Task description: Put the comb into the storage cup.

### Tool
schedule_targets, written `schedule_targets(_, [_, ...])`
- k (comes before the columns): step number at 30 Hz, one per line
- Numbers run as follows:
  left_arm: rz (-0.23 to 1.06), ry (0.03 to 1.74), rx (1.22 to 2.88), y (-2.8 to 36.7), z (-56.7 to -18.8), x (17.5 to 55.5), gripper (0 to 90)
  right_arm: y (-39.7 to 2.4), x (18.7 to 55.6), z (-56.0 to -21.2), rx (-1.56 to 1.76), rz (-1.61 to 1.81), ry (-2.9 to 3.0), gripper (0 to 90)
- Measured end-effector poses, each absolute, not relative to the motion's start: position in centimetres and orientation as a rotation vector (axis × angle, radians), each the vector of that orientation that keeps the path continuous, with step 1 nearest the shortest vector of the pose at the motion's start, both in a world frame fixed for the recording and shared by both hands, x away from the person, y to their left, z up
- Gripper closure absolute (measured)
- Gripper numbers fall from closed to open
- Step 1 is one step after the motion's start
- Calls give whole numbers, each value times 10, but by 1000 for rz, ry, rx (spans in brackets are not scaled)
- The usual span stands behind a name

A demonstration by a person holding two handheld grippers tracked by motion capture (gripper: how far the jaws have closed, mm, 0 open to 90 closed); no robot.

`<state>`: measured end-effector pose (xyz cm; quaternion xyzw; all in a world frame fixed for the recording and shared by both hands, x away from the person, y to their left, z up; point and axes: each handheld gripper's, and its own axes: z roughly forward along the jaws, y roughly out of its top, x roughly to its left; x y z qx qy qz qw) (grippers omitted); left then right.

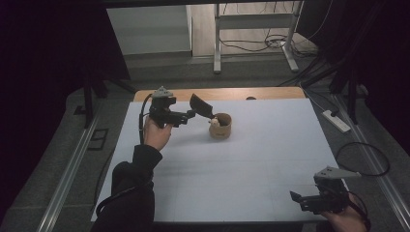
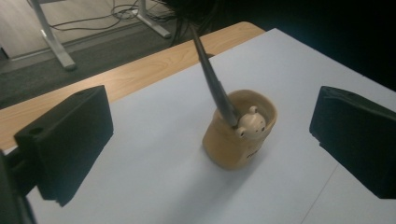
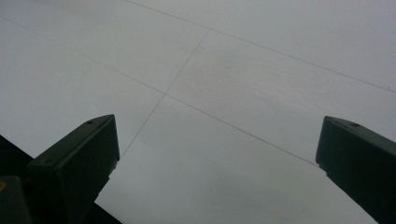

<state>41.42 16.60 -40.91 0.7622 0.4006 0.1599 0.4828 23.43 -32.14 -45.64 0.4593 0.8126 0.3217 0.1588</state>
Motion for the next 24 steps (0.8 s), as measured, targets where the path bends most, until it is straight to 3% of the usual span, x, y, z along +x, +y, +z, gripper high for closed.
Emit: schedule_targets(24, [326, 932, 1853, 184, -419, 393, 1, -320, 235, -457, 1311, 913, 2332, 0])
